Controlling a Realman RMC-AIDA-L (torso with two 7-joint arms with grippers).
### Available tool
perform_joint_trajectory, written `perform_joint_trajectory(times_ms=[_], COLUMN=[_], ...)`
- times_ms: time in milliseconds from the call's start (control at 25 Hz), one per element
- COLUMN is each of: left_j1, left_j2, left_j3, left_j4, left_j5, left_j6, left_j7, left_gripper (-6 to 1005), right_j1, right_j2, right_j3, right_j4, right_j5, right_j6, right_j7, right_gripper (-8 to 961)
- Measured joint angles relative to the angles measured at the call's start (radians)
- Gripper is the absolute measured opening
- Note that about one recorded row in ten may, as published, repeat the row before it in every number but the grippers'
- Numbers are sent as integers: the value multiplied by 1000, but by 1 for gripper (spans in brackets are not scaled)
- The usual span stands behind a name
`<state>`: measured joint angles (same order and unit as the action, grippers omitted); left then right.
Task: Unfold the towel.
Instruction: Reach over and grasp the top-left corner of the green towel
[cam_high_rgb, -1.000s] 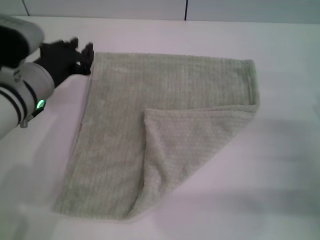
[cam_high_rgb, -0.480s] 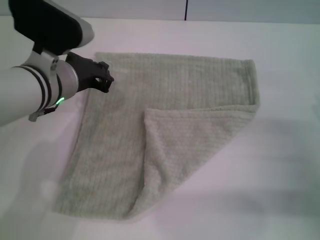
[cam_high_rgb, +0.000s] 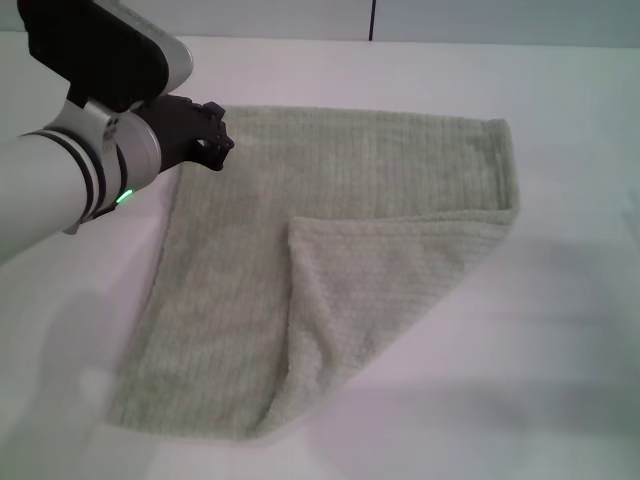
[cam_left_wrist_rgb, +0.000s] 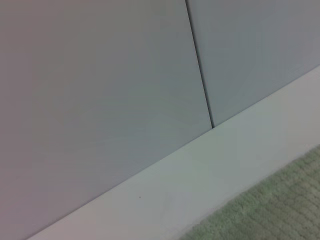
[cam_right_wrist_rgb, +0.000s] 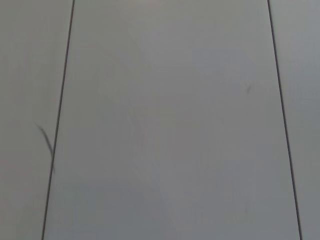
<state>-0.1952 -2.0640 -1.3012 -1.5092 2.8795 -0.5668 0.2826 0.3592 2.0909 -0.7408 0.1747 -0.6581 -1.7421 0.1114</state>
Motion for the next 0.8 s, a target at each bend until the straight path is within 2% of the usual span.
perform_joint_trajectory(times_ms=[200,320,440,640,680,800], left_j1=[5,13,12,-54,-93,-117], left_j2=[1,-2,-3,-3,-3,-2], left_j3=[10,27,30,-25,-50,-61], left_j4=[11,18,26,45,58,64], left_j5=[6,7,6,6,5,4], left_j6=[23,25,18,-127,-217,-276], left_j7=[19,96,84,-45,-73,-83], left_gripper=[-2,-2,-2,-2,-2,-2], right_j1=[0,1,0,1,6,12], right_j2=[0,0,0,0,0,0], right_j3=[0,0,0,0,0,0], right_j4=[8,9,9,10,11,11], right_j5=[0,0,-2,-27,-29,-33], right_j6=[-18,-20,-22,-42,-48,-49], right_j7=[0,-2,-2,-1,-1,-1], right_gripper=[832,832,832,831,831,832])
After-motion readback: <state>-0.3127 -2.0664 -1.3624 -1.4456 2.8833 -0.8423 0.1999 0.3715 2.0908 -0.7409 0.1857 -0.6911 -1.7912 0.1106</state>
